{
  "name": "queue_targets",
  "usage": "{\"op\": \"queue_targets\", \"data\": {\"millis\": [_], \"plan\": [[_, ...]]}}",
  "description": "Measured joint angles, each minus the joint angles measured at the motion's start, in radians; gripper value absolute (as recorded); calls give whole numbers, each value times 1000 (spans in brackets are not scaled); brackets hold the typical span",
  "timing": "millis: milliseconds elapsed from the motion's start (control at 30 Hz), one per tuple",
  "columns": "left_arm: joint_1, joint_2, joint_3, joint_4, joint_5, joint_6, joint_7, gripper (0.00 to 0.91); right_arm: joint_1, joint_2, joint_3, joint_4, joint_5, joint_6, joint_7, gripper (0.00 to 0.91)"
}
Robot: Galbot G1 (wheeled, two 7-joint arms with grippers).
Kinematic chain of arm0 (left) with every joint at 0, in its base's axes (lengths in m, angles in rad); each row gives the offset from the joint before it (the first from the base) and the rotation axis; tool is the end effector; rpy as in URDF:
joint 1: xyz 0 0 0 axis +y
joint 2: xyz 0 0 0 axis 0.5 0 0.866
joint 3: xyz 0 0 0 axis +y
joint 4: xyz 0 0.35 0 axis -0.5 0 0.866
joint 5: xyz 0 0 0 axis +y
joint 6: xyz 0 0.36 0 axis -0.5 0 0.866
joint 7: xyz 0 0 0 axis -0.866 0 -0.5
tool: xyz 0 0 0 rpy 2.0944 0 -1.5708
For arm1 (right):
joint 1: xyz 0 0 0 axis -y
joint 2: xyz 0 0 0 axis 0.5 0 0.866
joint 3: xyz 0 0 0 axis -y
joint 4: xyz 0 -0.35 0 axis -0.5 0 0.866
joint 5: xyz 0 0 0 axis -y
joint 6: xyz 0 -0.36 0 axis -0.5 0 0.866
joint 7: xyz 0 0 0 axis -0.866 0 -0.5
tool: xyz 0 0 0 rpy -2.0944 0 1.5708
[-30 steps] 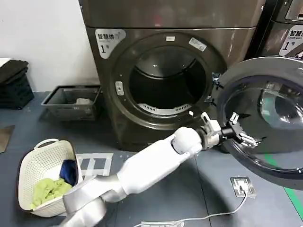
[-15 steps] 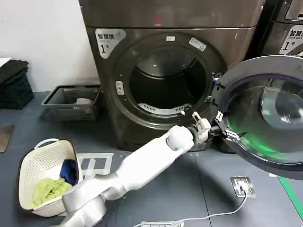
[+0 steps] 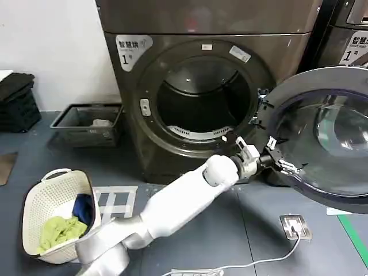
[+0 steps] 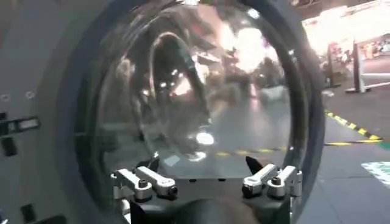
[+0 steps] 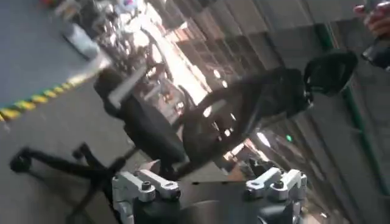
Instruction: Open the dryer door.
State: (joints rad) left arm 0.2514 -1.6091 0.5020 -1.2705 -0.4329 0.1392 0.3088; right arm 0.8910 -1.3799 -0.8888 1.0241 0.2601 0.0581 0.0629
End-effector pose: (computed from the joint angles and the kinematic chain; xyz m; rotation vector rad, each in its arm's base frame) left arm 0.4426 -0.3113 -0.1839 1.7972 2.4351 0.2920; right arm -0.4559 -0.4001 -0.1235 -1.9804 -1.2843 0.7096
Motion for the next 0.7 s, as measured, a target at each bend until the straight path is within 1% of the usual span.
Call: {"op": "queue_targets", "data": {"millis": [200, 267, 333, 500, 567, 633, 700], "plan": [[56, 0, -41, -127, 9, 59, -49, 907, -11, 19, 8, -40, -28, -20, -7, 907], [83, 2, -59, -186, 8, 97, -63, 907, -16, 27, 9, -49, -31, -24, -7, 907], [106, 40, -82, -255, 2, 136, -75, 907, -23, 34, 13, -58, -32, -33, -12, 907], [171, 178, -179, -408, -67, 266, -126, 907, -28, 52, 13, -72, -33, -38, -16, 907], [202, 237, -234, -462, -120, 324, -153, 907, -22, 62, 11, -81, -32, -26, -16, 907], [229, 294, -294, -507, -189, 392, -190, 907, -17, 73, 9, -92, -31, 0, -16, 907], [261, 351, -363, -549, -274, 472, -239, 907, -14, 84, 5, -98, -32, 13, -16, 907]]}}
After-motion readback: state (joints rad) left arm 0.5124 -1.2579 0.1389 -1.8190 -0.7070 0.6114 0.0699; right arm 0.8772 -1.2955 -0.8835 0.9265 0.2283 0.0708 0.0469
